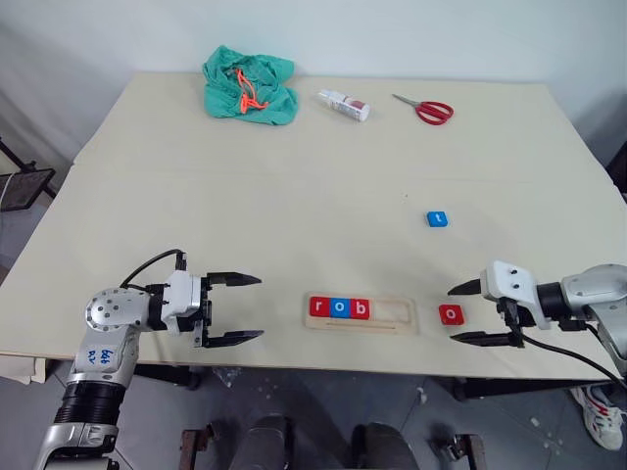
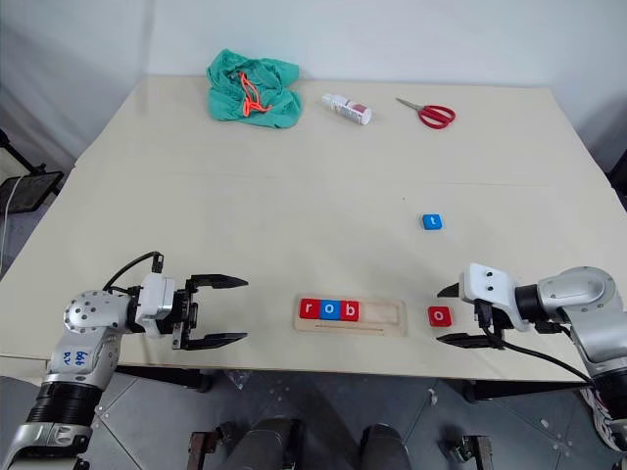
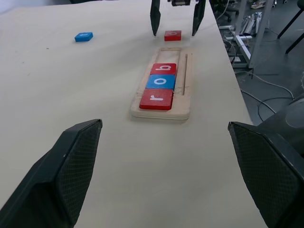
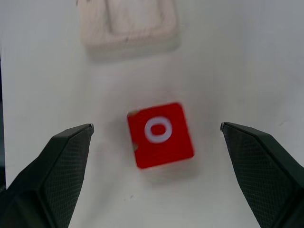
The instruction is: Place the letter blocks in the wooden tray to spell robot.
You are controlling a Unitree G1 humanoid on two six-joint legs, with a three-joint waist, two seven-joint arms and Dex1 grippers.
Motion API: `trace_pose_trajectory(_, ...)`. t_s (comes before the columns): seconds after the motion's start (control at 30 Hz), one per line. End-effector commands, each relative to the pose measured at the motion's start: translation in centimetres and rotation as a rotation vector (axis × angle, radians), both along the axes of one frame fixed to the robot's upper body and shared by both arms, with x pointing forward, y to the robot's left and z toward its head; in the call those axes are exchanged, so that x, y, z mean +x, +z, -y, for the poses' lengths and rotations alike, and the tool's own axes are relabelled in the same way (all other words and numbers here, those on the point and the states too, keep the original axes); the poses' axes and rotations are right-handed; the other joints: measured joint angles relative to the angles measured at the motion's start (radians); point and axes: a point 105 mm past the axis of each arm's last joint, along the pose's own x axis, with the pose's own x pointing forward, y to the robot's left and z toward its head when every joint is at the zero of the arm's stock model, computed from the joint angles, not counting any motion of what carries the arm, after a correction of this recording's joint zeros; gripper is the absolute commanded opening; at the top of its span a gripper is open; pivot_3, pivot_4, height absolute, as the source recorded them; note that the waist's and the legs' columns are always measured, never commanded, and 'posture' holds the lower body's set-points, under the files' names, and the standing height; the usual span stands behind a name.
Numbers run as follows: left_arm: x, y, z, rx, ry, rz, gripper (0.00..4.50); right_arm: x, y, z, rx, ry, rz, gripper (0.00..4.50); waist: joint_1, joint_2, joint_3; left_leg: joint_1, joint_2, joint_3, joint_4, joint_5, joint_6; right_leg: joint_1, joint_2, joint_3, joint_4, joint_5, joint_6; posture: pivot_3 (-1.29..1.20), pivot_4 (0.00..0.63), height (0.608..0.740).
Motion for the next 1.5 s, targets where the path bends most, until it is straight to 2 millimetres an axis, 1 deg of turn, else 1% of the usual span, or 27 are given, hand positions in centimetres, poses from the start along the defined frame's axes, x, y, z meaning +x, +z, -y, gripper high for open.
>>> trace_pose_trajectory(0.03,-0.2,1.1,-0.3,-0.012,0.011,0.041,4.5,0.7,0.5,-0.4,0.007,0.014,0.05,4.48,0.0,0.0,0.0,0.0,0.0,0.0,0.0,0.0,0.0,0.0,0.0,0.0,0.0,0.0,0.0,0.0,0.15,0.74)
trace_pose_trajectory(0.07,-0.2,1.1,-0.3,-0.012,0.011,0.042,4.5,0.7,0.5,-0.5,0.012,0.014,0.046,4.31,-0.001,0.0,0.0,0.0,0.0,0.0,0.0,0.0,0.0,0.0,0.0,0.0,0.0,0.0,0.0,0.0,0.15,0.74)
trace_pose_trajectory(0.17,-0.1,1.2,-0.2,-0.013,0.013,0.044,4.5,0.8,0.5,-0.6,0.024,0.011,0.046,3.6,-0.001,0.0,0.0,0.0,0.0,0.0,0.0,0.0,0.0,0.0,0.0,0.0,0.0,0.0,0.0,0.0,0.15,0.74)
trace_pose_trajectory(0.23,-0.1,1.2,-0.2,-0.014,0.013,0.044,4.5,0.7,0.5,-0.6,0.026,0.011,0.047,2.8,-0.001,0.0,0.0,0.0,0.0,0.0,0.0,0.0,0.0,0.0,0.0,0.0,0.0,0.0,0.0,0.0,0.15,0.74)
trace_pose_trajectory(0.27,-0.1,1.2,-0.2,-0.015,0.012,0.044,4.5,0.6,0.5,-0.6,0.023,0.011,0.045,2.51,0.0,0.0,0.0,0.0,0.0,0.0,0.0,0.0,0.0,0.0,0.0,0.0,0.0,0.0,0.0,0.0,0.15,0.74)
trace_pose_trajectory(0.37,0.0,1.2,0.0,-0.017,0.011,0.044,4.5,0.6,0.7,-0.4,0.031,-0.001,0.054,1.44,0.001,0.0,0.0,0.0,0.0,0.0,0.0,0.0,0.0,0.0,0.0,0.0,0.0,0.0,0.0,0.0,0.15,0.74)
trace_pose_trajectory(0.47,0.1,1.2,0.1,-0.02,0.01,0.045,4.5,1.1,2.3,-1.3,0.078,-0.038,0.091,1.44,0.001,0.0,0.0,0.0,0.0,0.0,0.0,0.0,0.0,0.0,0.0,0.0,0.0,0.0,0.0,0.0,0.15,0.74)
trace_pose_trajectory(0.53,0.3,1.2,0.2,-0.022,0.007,0.044,4.5,1.4,3.8,-2.7,0.139,-0.057,0.117,1.44,0.002,0.0,0.0,0.0,0.0,0.0,0.0,0.0,0.0,0.0,0.0,0.0,0.0,0.0,0.0,0.0,0.15,0.74)
trace_pose_trajectory(0.6,0.4,1.2,0.3,-0.024,0.004,0.044,4.5,1.2,5.0,-4.4,0.194,-0.043,0.125,1.44,-0.001,0.0,0.0,0.0,0.0,0.0,0.0,0.0,0.0,0.0,0.0,0.0,0.0,0.0,0.0,0.0,0.15,0.74)
trace_pose_trajectory(0.73,0.7,1.1,0.5,-0.029,-0.003,0.045,4.5,0.6,5.6,-7.1,0.237,-0.016,0.087,1.44,0.001,0.0,0.0,0.0,0.001,0.0,0.0,0.0,-0.001,0.0,0.001,0.0,0.0,0.0,0.0,0.0,0.15,0.74)
trace_pose_trajectory(0.77,0.8,1.1,0.6,-0.032,-0.005,0.045,4.5,0.4,5.5,-7.9,0.242,0.0,0.082,1.44,0.001,0.0,0.0,0.0,0.001,0.0,0.0,0.0,-0.001,0.0,0.001,0.0,0.0,0.0,0.0,0.0,0.15,0.74)
trace_pose_trajectory(0.83,0.9,1.1,0.7,-0.033,-0.011,0.047,4.5,0.4,4.8,-9.2,0.221,0.016,0.065,1.44,0.003,0.0,0.0,0.0,0.001,0.0,0.0,0.0,-0.001,0.0,0.001,0.0,0.0,0.0,0.0,0.0,0.15,0.74)
trace_pose_trajectory(0.97,1.0,1.1,0.7,-0.036,-0.01,0.051,4.5,-0.2,3.7,-10.4,0.2,0.059,0.023,1.44,0.009,0.0,0.0,0.0,0.0,-0.001,0.0,0.0,-0.001,-0.001,0.0,0.0,0.0,0.0,0.0,0.0,0.15,0.74)
trace_pose_trajectory(1.1,0.9,1.1,0.7,-0.04,-0.004,0.055,4.5,0.2,2.6,-10.7,0.162,0.055,0.018,1.44,0.008,0.0,0.0,0.0,0.0,-0.001,0.0,0.0,-0.001,-0.001,0.0,0.0,0.0,0.0,0.0,0.0,0.15,0.74)
trace_pose_trajectory(1.5,0.4,0.9,0.5,-0.045,0.025,0.058,4.5,1.0,1.6,-11.0,0.138,0.064,0.006,1.44,0.007,0.0,0.0,0.0,0.0,-0.001,0.0,0.0,-0.001,-0.001,0.0,0.0,0.001,0.0,0.0,0.0,0.15,0.74)
